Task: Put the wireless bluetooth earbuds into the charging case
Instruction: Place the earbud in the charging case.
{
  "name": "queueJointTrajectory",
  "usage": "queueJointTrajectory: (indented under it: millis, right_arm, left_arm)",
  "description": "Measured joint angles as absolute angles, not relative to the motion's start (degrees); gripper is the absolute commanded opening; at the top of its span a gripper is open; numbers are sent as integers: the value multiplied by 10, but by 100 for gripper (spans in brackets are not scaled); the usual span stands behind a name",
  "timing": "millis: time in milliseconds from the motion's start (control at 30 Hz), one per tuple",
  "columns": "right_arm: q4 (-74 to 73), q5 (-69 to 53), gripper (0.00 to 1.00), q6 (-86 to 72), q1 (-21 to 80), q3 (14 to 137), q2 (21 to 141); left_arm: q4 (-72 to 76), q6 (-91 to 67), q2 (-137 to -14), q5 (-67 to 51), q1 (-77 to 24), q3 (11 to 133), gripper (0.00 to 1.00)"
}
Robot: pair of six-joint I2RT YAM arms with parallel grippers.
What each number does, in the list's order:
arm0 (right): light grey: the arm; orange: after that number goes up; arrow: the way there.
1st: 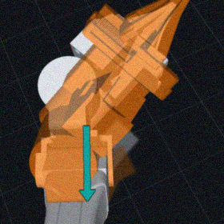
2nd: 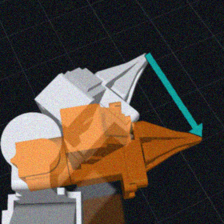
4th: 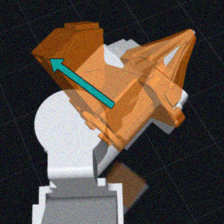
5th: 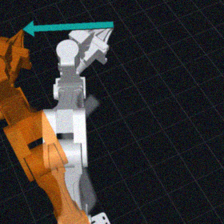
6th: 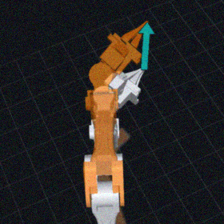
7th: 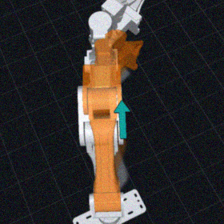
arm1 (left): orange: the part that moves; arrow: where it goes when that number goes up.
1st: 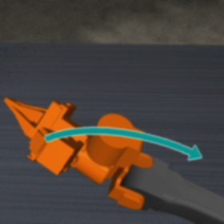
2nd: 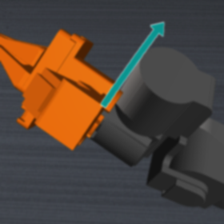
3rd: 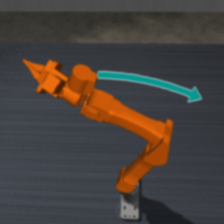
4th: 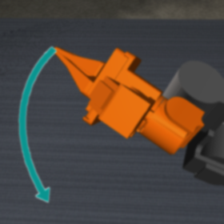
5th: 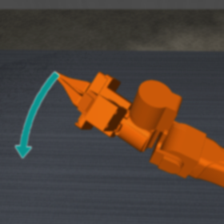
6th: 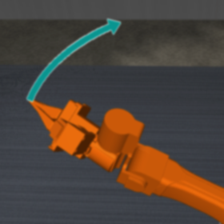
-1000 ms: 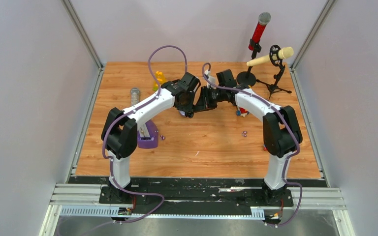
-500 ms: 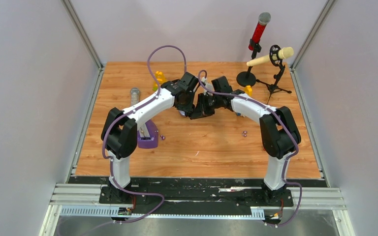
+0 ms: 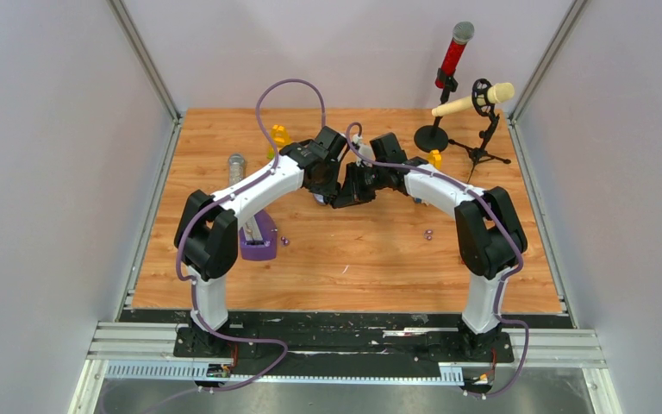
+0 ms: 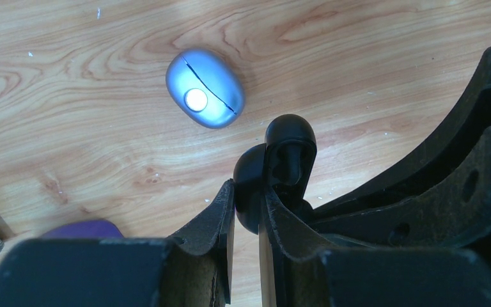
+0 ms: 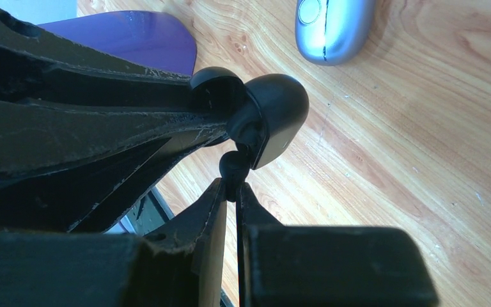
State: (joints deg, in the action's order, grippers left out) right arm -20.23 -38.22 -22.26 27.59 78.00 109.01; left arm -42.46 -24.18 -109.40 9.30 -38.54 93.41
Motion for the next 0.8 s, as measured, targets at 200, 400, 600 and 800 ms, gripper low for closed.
queueJointTrajectory:
  millis: [200,400,600,800]
  right_arm:
    - [-202,-387,5,-223,276,781,1090]
    - [-202,-389,5,-223,276,781,1090]
    - [-198,-382,4,-222,276,786,1090]
    - [-198,-375,4,-222,276,788,1090]
  left_arm:
    - [-424,-242,-1094,91,-385,934,17]
    - [-423,-242,-1094,88,-385,934,17]
    - [-422,-242,-1094,79,-386,934,17]
    - [-418,-241,-1094,79,-386,934,17]
